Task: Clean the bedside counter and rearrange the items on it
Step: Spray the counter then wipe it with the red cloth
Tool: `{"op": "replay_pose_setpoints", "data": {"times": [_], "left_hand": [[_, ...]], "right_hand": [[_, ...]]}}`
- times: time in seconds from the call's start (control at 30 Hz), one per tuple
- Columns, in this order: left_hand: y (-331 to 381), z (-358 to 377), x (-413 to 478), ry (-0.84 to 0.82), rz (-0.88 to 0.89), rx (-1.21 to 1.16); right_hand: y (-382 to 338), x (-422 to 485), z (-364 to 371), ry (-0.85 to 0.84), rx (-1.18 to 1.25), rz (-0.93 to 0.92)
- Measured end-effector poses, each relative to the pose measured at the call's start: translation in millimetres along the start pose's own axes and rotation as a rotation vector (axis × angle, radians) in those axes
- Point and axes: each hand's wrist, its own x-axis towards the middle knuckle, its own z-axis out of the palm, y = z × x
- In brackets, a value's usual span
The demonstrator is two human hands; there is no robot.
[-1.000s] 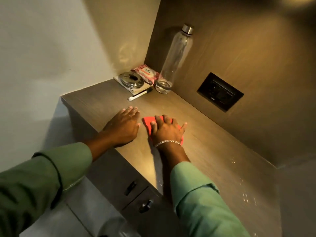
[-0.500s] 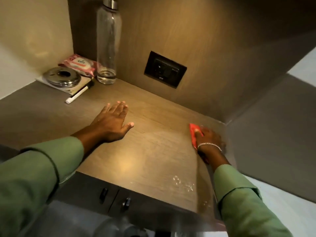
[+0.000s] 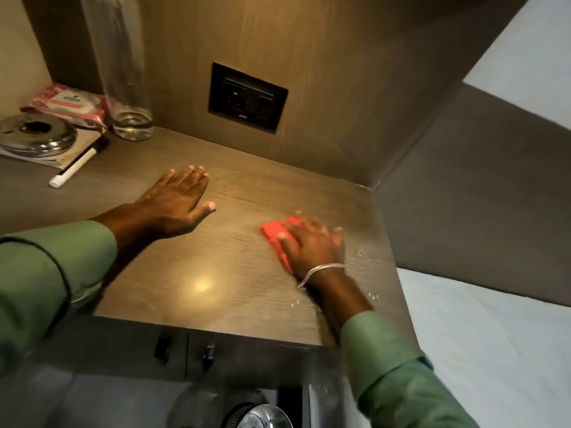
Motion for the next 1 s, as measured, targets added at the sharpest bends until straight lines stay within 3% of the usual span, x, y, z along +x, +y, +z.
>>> {"op": "replay_pose_setpoints", "data": {"times": [0.13, 0.23, 0.3, 0.43, 0.5, 0.6, 0.73, 0.93, 1.0], "left_hand": [[29, 5, -14, 0.035, 0.086, 0.002], [41, 9, -15, 0.033, 0.143, 0.002], [41, 12, -10, 0.037, 0.167, 0.005], [54, 15, 2, 0.047, 0.219, 0.034], [73, 14, 10, 0.036, 0.260, 0.032], [104, 15, 13, 0.018, 0.312, 0.015], [144, 18, 8, -0.006, 0.355, 0.007], [174, 21, 6, -0.005, 0.361, -0.012], [181, 24, 6, -0.005, 0.358, -0.010]], "right_hand": [[113, 28, -12, -0.201, -0.100, 0.210], [100, 19, -12, -0.115, -0.001, 0.228], [63, -11, -8, -0.081, 0.067, 0.087], [-8, -109, 13, -0.070, 0.021, -0.435], [-2, -120, 14, -0.077, 0.029, -0.518], [52, -100, -1, -0.046, 0.001, -0.407], [154, -57, -19, -0.065, -0.003, 0.053], [144, -77, -10, -0.033, -0.008, 0.194], [125, -117, -3, 0.003, -0.012, 0.098]]}}
